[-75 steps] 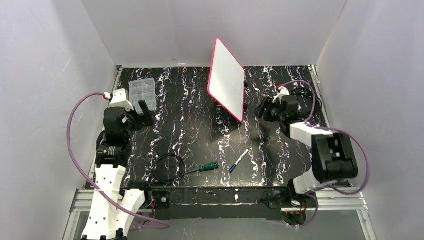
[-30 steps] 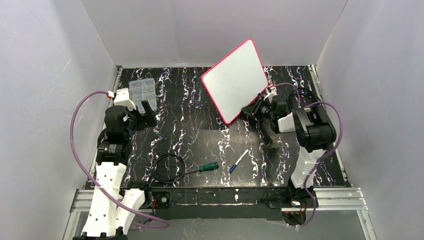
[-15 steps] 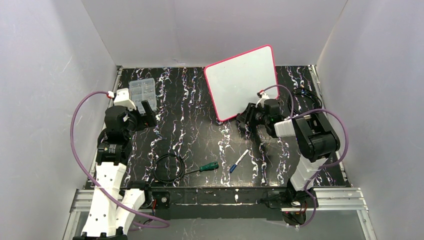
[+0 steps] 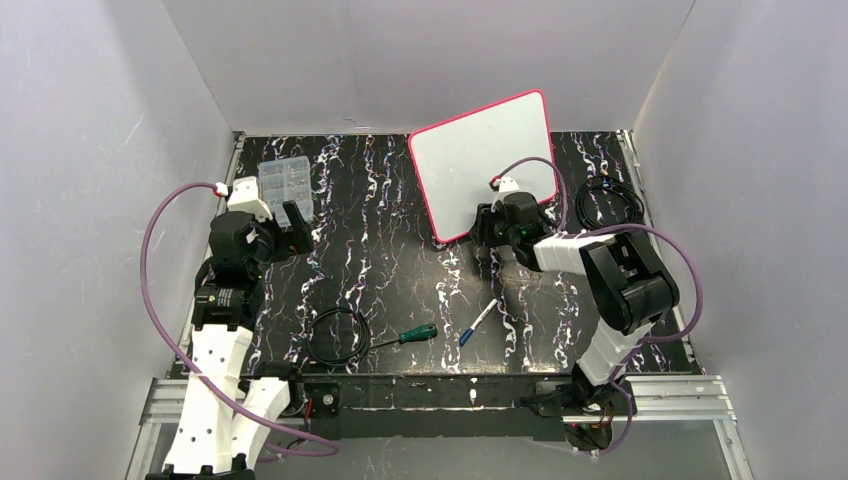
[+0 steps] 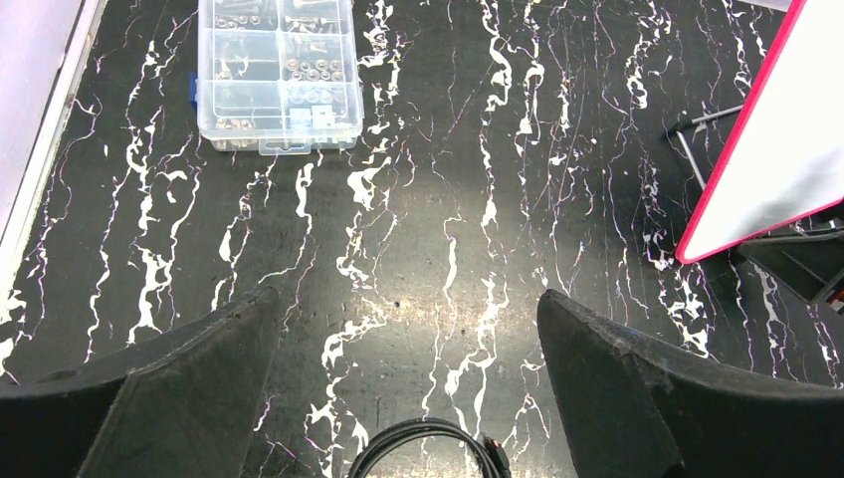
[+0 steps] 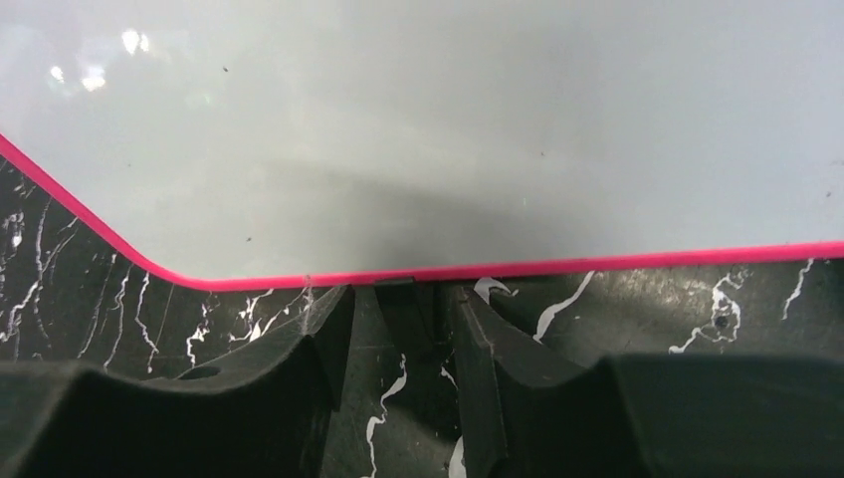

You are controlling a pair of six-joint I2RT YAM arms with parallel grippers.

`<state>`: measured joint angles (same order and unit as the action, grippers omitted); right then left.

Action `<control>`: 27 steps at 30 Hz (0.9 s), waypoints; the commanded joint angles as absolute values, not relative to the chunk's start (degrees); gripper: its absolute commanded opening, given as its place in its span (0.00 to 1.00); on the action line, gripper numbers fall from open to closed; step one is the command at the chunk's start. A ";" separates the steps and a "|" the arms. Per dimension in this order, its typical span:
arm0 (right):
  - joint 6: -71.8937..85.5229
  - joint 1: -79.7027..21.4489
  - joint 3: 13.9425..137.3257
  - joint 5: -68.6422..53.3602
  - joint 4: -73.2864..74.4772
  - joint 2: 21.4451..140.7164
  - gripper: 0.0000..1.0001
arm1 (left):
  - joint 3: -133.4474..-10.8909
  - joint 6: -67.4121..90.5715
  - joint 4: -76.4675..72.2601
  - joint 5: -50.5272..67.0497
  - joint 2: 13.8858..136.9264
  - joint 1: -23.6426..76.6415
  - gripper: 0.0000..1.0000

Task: Write a sentence on the whiteboard
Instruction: Move the whiteboard to the center of the board.

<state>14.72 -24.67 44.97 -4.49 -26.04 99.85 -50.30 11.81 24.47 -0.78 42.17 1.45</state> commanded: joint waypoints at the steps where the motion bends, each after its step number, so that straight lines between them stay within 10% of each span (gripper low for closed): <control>1: 9.65 -26.71 48.27 1.10 -24.35 101.20 0.47 | -50.46 11.82 25.14 -0.18 41.48 1.14 0.99; 12: 6.62 -31.81 49.23 5.81 -23.53 102.59 0.01 | -50.43 11.71 25.14 0.00 41.48 1.14 0.99; 27: 5.37 -44.72 44.63 0.40 -25.96 97.83 0.01 | -50.36 11.55 24.97 -0.02 41.28 1.14 0.99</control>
<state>6.59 -39.18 45.12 8.51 -25.78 99.98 -50.30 11.79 24.47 -0.78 42.15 1.45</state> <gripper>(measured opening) 0.142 0.992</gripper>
